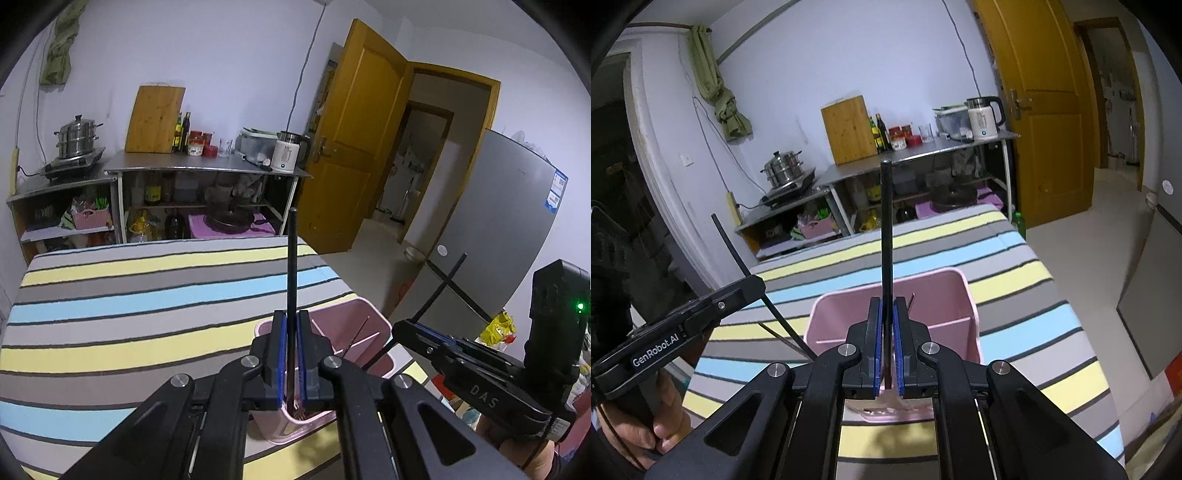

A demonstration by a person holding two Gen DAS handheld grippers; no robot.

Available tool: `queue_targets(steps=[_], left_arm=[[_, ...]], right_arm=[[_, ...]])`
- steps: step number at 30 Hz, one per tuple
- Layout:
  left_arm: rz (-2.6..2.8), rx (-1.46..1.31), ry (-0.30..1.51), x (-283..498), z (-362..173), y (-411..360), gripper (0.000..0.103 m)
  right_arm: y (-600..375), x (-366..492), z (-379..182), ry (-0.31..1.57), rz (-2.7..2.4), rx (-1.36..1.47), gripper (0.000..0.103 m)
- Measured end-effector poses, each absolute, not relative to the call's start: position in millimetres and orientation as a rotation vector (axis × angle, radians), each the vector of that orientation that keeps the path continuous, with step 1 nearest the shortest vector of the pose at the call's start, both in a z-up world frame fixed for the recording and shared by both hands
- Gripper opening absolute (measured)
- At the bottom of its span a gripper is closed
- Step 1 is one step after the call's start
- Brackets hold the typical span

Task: Organize utensils
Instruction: 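Carry the black chopstick with the left gripper into the pink holder while the right gripper carries its own there, then open the left gripper while the right gripper opens, releasing both chopsticks into the holder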

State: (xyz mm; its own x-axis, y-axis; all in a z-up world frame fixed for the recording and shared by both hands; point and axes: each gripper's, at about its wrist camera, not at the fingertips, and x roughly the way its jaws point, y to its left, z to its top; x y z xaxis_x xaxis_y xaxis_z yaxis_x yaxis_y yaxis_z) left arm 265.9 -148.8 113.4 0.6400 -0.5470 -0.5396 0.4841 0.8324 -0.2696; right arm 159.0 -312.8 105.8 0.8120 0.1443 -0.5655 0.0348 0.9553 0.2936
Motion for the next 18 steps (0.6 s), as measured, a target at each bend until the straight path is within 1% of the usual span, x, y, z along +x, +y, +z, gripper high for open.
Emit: queue_targets(steps=[8,10,15,18], left_arm=[[-0.57,-0.106,0.647,252.9,110.0,-137.5,0.007],[-0.568,-0.111,0.641,247.6,112.4,-132.6,0.008],[-0.565,-0.129,0.611,231.1,124.7,-117.1,0.011],[-0.558,-0.136,0.587,219.9,132.6,-105.4,0.014]], right_arm=[[-312.7,156.9,101.1,0.638,0.065,0.304,0.006],[-311.6,151.9,104.5,0.624,0.058,0.292,0.012],[-312.6,139.4,112.5,0.598,0.046,0.286,0.013],[-312.7,130.2,117.8,0.578,0.047,0.288,0.014]])
